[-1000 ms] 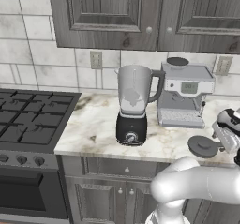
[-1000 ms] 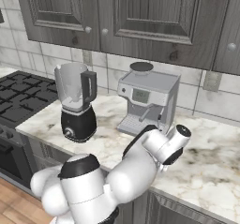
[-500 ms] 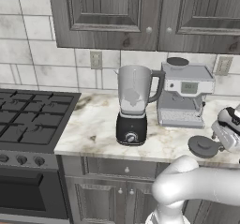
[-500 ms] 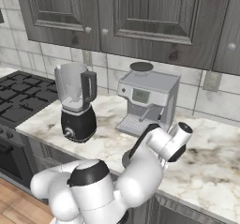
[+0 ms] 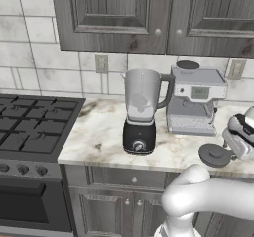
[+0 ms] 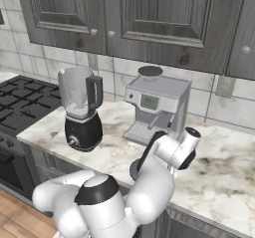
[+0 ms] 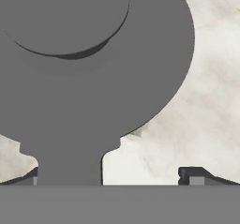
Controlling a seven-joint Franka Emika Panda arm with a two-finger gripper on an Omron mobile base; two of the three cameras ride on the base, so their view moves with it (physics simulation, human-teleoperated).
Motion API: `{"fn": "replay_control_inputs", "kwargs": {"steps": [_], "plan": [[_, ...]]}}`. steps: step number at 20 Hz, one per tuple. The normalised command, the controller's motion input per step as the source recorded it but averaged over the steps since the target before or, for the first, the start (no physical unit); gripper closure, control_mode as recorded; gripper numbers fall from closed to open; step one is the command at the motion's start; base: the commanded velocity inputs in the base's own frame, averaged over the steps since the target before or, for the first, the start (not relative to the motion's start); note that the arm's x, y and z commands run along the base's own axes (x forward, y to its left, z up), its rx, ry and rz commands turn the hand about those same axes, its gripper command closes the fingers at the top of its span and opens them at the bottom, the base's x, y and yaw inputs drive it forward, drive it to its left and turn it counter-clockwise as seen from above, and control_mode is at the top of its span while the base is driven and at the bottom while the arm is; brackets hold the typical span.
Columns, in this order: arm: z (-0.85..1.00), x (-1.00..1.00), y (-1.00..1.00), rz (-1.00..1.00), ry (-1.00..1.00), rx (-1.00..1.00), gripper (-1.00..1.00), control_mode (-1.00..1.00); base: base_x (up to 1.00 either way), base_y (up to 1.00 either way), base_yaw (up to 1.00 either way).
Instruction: Grab the lemon wedge and garlic from the fridge, place them in the blender, close the lid, and turn on the blender to create a marinade.
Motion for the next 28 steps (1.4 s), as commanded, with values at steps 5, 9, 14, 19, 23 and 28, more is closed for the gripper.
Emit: {"fn": "replay_control_inputs", "kwargs": {"steps": [5,9,14,19,23,28], "plan": [[-0.42,0.0,0.28,0.0,0.0,-0.05,1.0,-1.0,0.0,0.0,0.0],[-0.36,0.0,0.25,0.0,0.0,-0.04,1.0,-1.0,0.0,0.0,0.0],[-0.04,0.0,0.03,0.0,0.0,0.0,1.0,-1.0,0.0,0.0,0.0],[0.0,0.0,0.0,0.0,0.0,0.0,1.0,-1.0,0.0,0.0,0.0],[0.0,-0.09,0.0,0.0,0.0,0.0,1.0,-1.0,0.0,0.0,0.0],[0.0,-0.47,0.19,-0.02,0.0,0.0,1.0,-1.0,0.0,0.0,0.0]]}}
